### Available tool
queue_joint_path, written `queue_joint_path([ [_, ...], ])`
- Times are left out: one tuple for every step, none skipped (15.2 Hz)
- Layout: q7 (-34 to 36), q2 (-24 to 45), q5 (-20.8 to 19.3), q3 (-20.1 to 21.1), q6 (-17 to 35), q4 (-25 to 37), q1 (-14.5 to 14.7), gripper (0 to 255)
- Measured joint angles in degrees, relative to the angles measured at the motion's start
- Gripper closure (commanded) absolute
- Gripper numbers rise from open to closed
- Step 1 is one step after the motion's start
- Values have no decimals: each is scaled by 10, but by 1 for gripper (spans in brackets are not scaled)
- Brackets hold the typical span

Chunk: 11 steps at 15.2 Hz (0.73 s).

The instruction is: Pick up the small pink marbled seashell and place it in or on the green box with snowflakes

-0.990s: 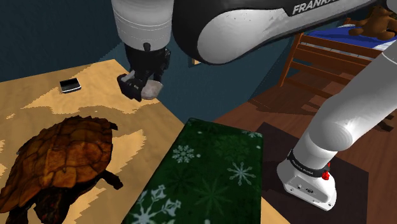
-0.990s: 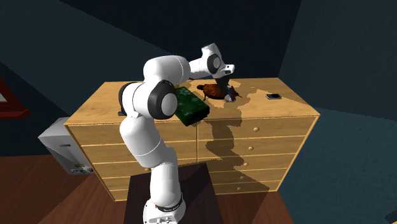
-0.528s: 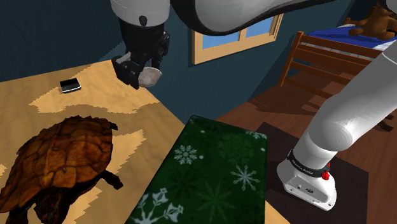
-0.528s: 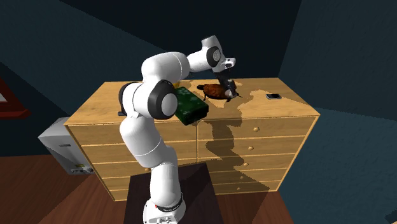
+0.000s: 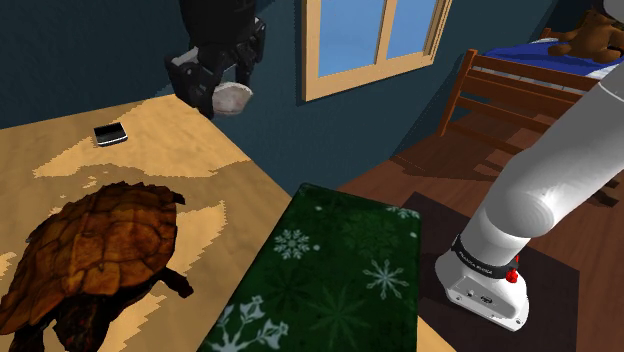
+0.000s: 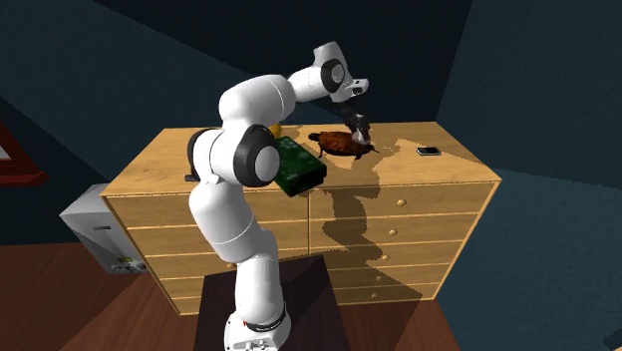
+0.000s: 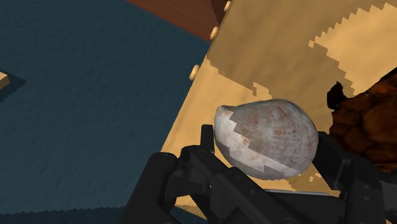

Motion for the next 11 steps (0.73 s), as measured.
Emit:
queue_joint_path([
  [3,-11,8,0,-5,-4,5,255],
  [5,-23,16,1,-11,-7,11,255],
  [11,-33,23,3,-16,-11,16,255],
  [19,-40,27,8,-21,-12,21,255],
  [22,-55,38,7,-27,-19,29,255],
  [23,-72,50,3,-34,-25,38,255],
  [35,-72,51,15,-41,-21,40,255],
  [42,-77,54,19,-43,-24,44,255],
  [49,-88,62,21,-45,-32,51,255],
  [56,-96,68,24,-53,-31,57,255],
  [66,-104,74,30,-60,-33,63,255],
])
